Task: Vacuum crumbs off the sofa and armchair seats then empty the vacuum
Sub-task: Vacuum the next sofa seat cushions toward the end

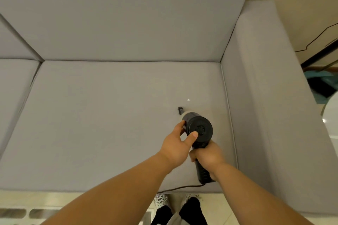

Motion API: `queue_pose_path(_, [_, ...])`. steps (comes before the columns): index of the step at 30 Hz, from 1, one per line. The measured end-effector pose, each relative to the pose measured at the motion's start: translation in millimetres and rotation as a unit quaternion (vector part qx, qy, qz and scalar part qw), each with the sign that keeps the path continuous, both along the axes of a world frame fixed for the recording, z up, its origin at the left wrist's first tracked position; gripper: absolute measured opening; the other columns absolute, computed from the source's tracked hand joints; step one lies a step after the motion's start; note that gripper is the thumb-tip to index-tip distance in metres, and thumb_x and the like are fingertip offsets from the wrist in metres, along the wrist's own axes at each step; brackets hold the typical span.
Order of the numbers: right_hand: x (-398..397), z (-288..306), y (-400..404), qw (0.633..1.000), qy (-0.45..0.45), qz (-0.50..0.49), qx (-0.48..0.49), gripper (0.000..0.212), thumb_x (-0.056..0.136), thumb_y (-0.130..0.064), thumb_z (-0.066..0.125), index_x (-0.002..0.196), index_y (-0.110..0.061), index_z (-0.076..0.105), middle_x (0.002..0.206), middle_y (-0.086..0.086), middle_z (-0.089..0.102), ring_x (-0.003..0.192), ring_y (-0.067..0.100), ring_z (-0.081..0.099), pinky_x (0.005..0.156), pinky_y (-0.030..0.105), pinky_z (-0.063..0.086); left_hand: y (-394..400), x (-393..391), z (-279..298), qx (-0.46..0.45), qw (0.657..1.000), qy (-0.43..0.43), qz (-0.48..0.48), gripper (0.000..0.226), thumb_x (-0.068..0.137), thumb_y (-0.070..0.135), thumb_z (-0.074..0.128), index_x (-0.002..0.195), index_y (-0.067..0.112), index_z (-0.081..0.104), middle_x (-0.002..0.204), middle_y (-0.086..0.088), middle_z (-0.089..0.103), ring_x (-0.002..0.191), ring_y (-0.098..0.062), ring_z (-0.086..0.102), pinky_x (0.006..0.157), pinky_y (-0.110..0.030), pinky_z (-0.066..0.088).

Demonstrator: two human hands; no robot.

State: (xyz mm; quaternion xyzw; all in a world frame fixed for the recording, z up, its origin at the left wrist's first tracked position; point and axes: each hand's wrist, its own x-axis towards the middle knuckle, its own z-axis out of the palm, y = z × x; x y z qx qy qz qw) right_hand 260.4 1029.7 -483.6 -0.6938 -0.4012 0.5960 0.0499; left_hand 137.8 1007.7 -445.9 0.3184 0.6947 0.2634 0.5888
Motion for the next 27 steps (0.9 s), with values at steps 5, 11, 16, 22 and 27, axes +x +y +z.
queue_pose_path(5, [-12.8, -4.1, 10.2, 0.999, 0.012, 0.037, -0.014, 0.032, 0.064, 0.004, 0.068, 0.091, -0.013, 0.063, 0.078, 0.007, 0.063, 0.072, 0.025, 0.058, 0.06, 0.031, 0.046, 5.3, -11.5, -6.4, -0.014, 1.0, 0.005, 0.023, 0.065, 0.093, 0.043, 0.053, 0.149, 0.03, 0.023, 0.147, 0.002, 0.042, 0.126, -0.023, 0.05, 0.109, -0.042, 0.037])
queue_pose_path(11, [-20.3, -7.4, 1.9, 0.997, 0.013, 0.071, -0.022, 0.032, 0.067, 0.003, 0.069, 0.089, -0.019, 0.063, 0.08, 0.003, 0.065, 0.079, 0.024, 0.061, 0.064, 0.032, 0.049, -10.7, -21.6, -15.7, -0.025, 0.999, 0.0, 0.039, 0.064, 0.092, 0.043, 0.053, 0.148, 0.032, 0.024, 0.145, 0.002, 0.045, 0.124, -0.022, 0.052, 0.107, -0.04, 0.038])
queue_pose_path(16, [-39.6, -0.5, 0.2, 0.991, 0.015, 0.126, -0.032, 0.036, 0.068, 0.001, 0.069, 0.1, -0.014, 0.064, 0.089, 0.007, 0.067, 0.088, 0.029, 0.062, 0.077, 0.038, 0.055, -22.1, -38.6, -8.9, -0.025, 0.997, -0.006, 0.079, 0.063, 0.093, 0.041, 0.054, 0.148, 0.031, 0.026, 0.144, 0.001, 0.045, 0.119, -0.022, 0.056, 0.105, -0.041, 0.042])
queue_pose_path(22, [-35.0, 6.9, 2.7, 0.998, 0.018, 0.065, -0.006, 0.033, 0.067, 0.003, 0.068, 0.096, -0.014, 0.064, 0.084, 0.007, 0.066, 0.08, 0.026, 0.061, 0.067, 0.034, 0.05, -7.3, -32.5, -0.9, -0.011, 0.998, 0.0, 0.064, 0.064, 0.093, 0.041, 0.054, 0.148, 0.031, 0.025, 0.145, 0.002, 0.044, 0.125, -0.023, 0.051, 0.108, -0.04, 0.038])
queue_pose_path(27, [-0.1, 1.8, 28.2, 0.999, 0.003, -0.021, 0.034, 0.027, 0.069, 0.006, 0.067, 0.093, -0.007, 0.065, 0.08, 0.012, 0.067, 0.077, 0.03, 0.06, 0.063, 0.032, 0.046, 33.6, 2.6, -5.7, 0.001, 1.0, -0.029, 0.007, 0.066, 0.093, 0.041, 0.053, 0.15, 0.035, 0.019, 0.148, 0.005, 0.04, 0.133, -0.02, 0.041, 0.101, -0.027, 0.035])
